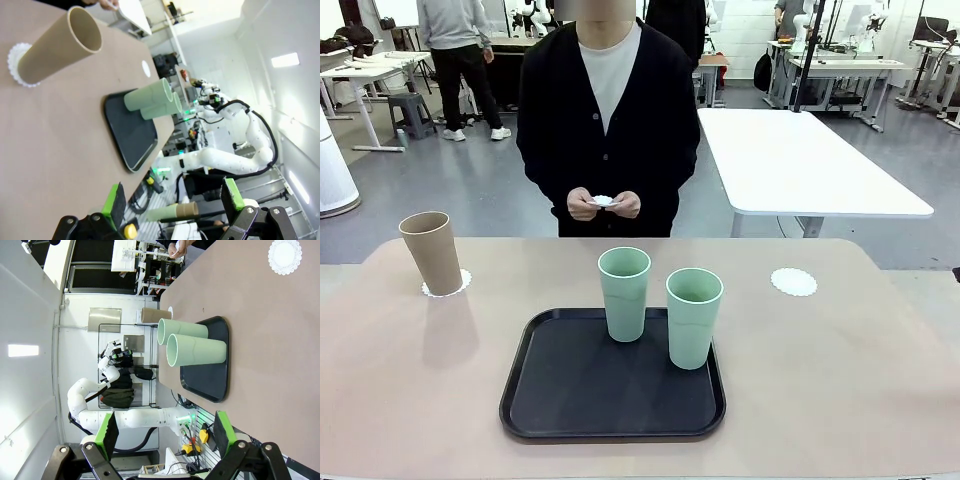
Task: Place coasters on the table and set cups on them.
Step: Take one Reusable plastic cup from the Flat Tray and place it on a coaster set by the human.
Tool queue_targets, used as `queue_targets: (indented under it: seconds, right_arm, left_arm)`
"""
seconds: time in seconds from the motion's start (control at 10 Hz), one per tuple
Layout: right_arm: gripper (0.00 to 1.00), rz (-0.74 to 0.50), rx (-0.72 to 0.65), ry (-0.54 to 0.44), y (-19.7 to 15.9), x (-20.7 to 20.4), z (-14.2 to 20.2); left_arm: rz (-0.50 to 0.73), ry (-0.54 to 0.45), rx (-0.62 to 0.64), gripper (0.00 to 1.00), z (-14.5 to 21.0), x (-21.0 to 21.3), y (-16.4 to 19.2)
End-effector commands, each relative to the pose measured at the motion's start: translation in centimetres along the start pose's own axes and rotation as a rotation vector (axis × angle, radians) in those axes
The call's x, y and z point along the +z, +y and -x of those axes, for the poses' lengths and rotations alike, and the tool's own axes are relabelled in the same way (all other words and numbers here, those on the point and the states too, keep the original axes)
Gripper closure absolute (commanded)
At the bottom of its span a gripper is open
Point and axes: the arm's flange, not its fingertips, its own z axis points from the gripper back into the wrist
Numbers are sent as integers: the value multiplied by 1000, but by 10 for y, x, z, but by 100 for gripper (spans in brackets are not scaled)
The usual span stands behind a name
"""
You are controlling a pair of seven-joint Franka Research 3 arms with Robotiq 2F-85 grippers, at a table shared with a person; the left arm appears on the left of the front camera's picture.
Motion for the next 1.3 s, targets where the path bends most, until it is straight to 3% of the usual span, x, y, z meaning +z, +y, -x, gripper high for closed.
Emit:
queue_targets:
  seconds: [0.0, 0.1, 0.4, 0.6, 0.8, 0.9, 1.1, 1.2]
  right_arm:
    - [0, -15, 8, -4, 1, 0, 0]
    - [0, 0, 0, 0, 0, 0, 0]
    - [0, 350, 368, -81, 47, -29, -43]
    - [0, 471, 601, -17, 71, -59, -70]
    - [0, 468, 900, 190, 82, -103, -73]
    - [0, 530, 993, 311, 81, -128, -67]
    - [0, 599, 1077, 501, 80, -173, -50]
    - [0, 618, 1132, 523, 81, -189, -41]
  left_arm:
    - [-4, -7, -4, 0, 0, 1, -1]
    - [-4, -7, -4, 0, 0, 1, -1]
    - [-4, -7, -4, 0, 0, 1, -1]
    - [-4, -7, -4, 0, 0, 1, -1]
    - [-4, -7, -4, 0, 0, 1, -1]
    - [-4, -7, -4, 0, 0, 1, -1]
    - [-4, -7, -4, 0, 0, 1, -1]
    - [-4, -7, -4, 0, 0, 1, -1]
